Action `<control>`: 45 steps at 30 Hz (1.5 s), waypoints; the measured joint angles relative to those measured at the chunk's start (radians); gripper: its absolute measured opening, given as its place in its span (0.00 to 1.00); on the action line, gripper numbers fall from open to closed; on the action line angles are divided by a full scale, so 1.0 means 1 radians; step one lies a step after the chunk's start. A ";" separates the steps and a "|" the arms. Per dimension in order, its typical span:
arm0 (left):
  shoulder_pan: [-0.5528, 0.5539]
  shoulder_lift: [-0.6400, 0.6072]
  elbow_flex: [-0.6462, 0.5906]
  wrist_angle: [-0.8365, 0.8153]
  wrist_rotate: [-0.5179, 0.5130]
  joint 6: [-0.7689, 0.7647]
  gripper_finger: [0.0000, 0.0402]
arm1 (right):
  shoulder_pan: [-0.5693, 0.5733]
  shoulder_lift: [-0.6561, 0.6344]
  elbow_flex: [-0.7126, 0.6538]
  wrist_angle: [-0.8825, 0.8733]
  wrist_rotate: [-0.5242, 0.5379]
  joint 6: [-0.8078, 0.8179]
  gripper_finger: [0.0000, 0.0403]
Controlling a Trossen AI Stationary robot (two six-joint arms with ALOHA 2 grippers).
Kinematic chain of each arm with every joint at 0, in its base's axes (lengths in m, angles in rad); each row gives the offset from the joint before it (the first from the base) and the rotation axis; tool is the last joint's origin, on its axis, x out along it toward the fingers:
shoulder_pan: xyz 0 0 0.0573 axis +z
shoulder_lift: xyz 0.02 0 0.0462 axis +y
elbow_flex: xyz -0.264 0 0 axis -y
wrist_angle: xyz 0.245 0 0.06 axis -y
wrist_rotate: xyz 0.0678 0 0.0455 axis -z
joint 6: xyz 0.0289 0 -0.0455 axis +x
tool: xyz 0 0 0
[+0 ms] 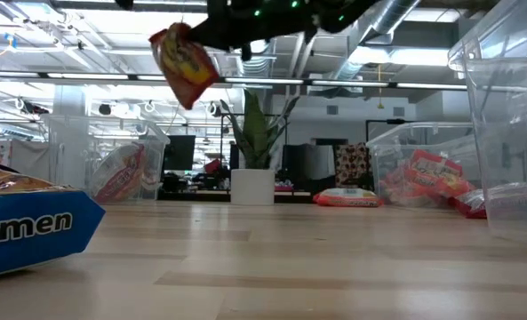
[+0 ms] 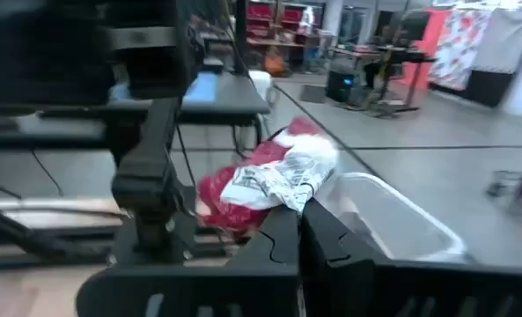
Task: Sort Maruchan noodles
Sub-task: Put the red noodle pack in the top left transparent bin
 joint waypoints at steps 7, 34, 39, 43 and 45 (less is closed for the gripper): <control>-0.001 -0.004 0.000 0.027 0.066 0.026 0.47 | -0.056 0.192 0.244 0.013 -0.124 0.049 0.02; -0.002 -0.001 0.000 0.019 0.008 0.035 0.47 | -0.159 0.572 0.795 -0.138 -0.229 0.198 0.60; -0.002 -0.001 0.000 0.016 0.008 0.035 0.47 | -0.180 0.498 0.797 -0.243 -0.270 0.177 0.68; -0.002 -0.001 0.000 0.015 0.007 0.035 0.47 | -0.177 0.445 0.795 -0.373 -0.279 0.103 0.68; -0.002 -0.001 0.000 0.011 0.007 0.034 0.47 | -0.175 0.400 0.795 -0.473 -0.280 0.044 0.68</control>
